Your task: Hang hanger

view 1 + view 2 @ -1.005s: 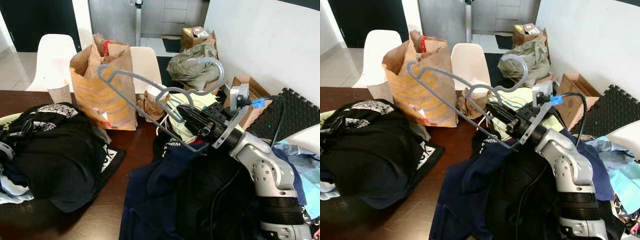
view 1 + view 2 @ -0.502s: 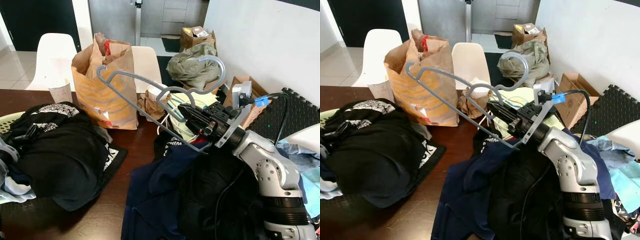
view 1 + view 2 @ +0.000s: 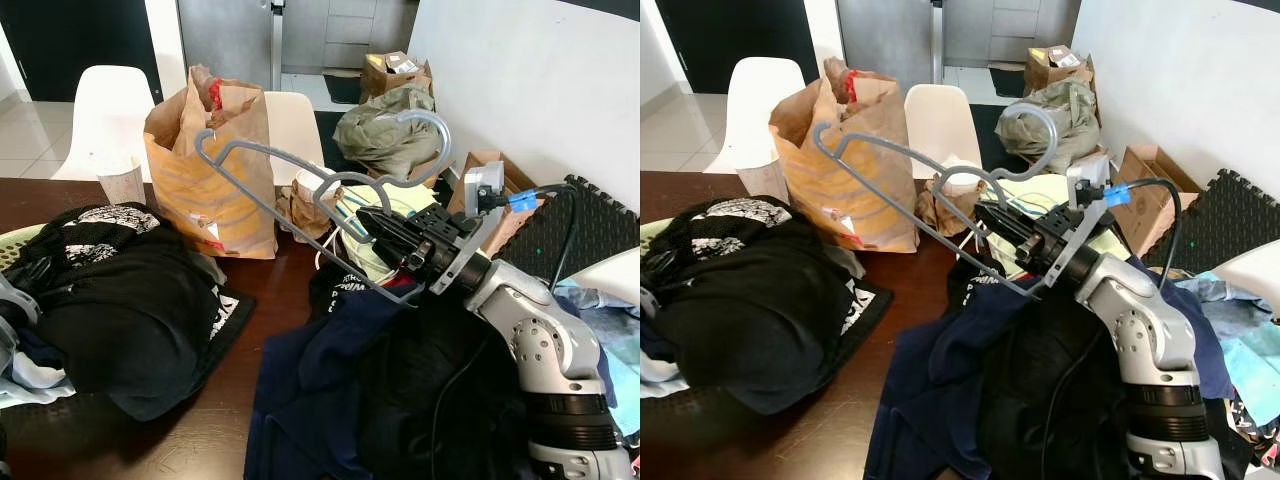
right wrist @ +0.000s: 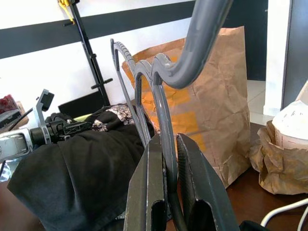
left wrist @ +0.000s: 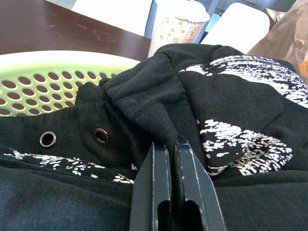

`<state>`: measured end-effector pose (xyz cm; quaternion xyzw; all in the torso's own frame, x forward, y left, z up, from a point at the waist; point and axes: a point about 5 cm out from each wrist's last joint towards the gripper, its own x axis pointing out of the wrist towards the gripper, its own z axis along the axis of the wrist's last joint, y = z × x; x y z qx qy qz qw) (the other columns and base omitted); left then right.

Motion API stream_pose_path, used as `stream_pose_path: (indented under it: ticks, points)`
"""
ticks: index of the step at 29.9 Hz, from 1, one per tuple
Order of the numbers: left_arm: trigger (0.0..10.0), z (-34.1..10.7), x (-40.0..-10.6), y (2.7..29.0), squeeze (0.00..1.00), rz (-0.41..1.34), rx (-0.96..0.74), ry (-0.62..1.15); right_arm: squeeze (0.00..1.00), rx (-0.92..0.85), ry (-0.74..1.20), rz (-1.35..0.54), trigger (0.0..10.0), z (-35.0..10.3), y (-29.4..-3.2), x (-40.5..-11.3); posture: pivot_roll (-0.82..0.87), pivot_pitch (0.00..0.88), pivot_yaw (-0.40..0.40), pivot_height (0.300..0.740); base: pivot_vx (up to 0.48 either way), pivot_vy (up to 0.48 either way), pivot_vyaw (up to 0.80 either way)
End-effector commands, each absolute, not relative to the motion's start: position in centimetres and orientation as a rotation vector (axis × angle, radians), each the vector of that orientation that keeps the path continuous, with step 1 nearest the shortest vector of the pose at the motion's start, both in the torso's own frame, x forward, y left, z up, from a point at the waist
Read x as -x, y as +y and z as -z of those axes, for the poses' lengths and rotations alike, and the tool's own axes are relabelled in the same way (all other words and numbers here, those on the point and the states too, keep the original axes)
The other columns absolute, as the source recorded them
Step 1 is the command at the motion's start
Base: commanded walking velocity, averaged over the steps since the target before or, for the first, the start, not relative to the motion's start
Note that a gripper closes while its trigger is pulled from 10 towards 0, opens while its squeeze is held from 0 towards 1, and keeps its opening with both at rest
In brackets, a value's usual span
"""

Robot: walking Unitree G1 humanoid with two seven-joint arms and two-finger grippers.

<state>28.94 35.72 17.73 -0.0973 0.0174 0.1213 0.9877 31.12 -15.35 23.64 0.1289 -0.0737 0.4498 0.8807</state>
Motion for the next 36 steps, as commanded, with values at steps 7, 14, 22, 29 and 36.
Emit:
stream_pose_path:
  ticks: [7, 14, 22, 29, 36]
  points:
    - [0.7, -24.5, -29.1, 34.5, 0.00, -0.221, 0.144, -0.208, 0.00, -0.281, -0.185, -0.930, 10.0, -23.9, -15.0, -31.5, -0.03, 0.018, -0.074, 0.740, 0.000, 0.000, 0.00]
    - [1.6, -31.9, -28.0, 30.9, 0.00, -0.066, 0.083, -0.466, 0.00, -0.302, -0.204, -0.938, 10.0, -23.8, -14.3, -31.8, 0.00, 0.000, -0.071, 0.740, 0.000, 0.000, 0.00]
    - [3.2, -37.5, -25.9, 26.8, 0.00, 0.099, 0.021, -0.655, 0.00, -0.321, -0.223, -0.948, 10.0, -23.8, -13.6, -32.2, 0.02, 0.000, -0.063, 0.740, 0.000, 0.000, 0.00]
    - [3.6, -40.0, -24.3, 25.2, 0.00, 0.109, -0.012, -0.741, 0.00, -0.336, -0.238, -0.954, 10.0, -23.7, -13.3, -32.3, 0.02, 0.000, -0.056, 0.740, 0.000, 0.000, 0.00]
    - [4.2, -44.3, -20.3, 29.2, 0.00, -0.376, -0.142, -0.923, 0.00, -0.341, -0.249, -0.952, 10.0, -23.7, -13.4, -32.3, 0.03, 0.000, -0.052, 0.740, 0.000, 0.000, 0.00]
